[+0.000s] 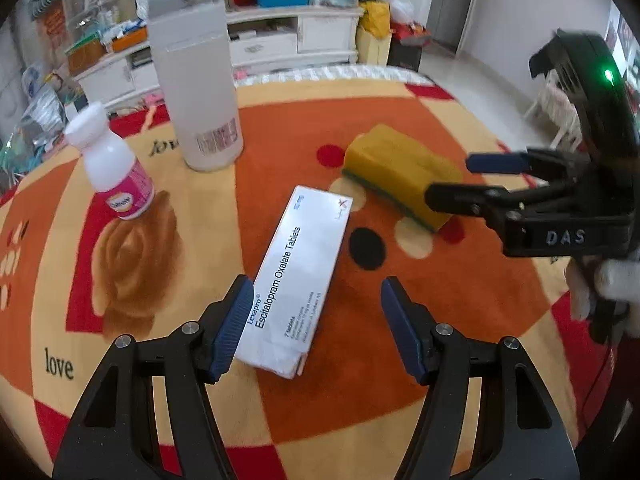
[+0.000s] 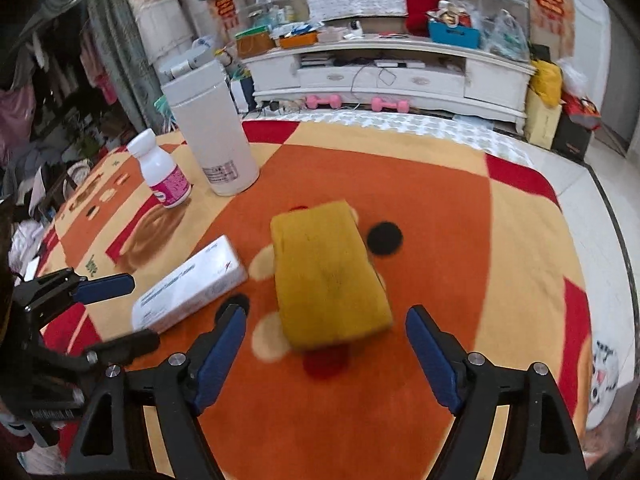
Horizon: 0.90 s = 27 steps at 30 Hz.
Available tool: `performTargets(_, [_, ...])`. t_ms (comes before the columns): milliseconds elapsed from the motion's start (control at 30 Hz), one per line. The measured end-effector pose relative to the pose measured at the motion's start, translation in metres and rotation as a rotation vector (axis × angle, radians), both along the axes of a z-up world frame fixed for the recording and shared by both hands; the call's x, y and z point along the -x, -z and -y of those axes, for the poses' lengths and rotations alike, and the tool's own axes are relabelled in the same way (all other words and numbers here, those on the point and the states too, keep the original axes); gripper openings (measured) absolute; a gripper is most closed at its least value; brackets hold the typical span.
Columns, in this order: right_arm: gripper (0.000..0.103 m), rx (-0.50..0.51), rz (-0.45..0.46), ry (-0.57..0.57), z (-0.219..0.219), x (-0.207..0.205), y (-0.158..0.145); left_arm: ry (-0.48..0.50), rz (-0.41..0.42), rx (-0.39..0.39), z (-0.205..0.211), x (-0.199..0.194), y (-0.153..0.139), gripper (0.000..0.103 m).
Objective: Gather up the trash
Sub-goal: 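Grasp the white Lexapro tablet box with the left tool while the right tool grasps the yellow sponge, then carry the Lexapro box and yellow sponge with both tools over the black bin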
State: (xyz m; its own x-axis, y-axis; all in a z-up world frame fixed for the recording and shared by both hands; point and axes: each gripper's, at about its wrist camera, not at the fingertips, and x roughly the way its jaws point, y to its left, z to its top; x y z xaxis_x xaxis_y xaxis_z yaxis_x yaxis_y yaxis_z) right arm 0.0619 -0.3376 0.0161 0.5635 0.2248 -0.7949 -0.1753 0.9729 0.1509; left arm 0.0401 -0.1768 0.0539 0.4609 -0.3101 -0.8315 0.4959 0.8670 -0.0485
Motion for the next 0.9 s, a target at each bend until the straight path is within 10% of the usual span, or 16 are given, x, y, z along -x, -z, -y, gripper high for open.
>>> performTargets(400, [0.064, -0.039, -0.038, -0.001, 0.008, -0.013, 0.025, -0.070, -0.114, 0.017, 0.006, -0.041, 0.027, 0.064])
performTargets(467, [0.063, -0.036, -0.015, 0.020, 0.015, 0.001, 0.019, -0.102, -0.109, 0.040, 0.004, -0.038, 0.025, 0.051])
performTargets(900, [0.063, -0.096, 0.042, 0.153, 0.062, 0.113, 0.003, -0.031, -0.035, 0.071, 0.058, 0.051, 0.004, 0.048])
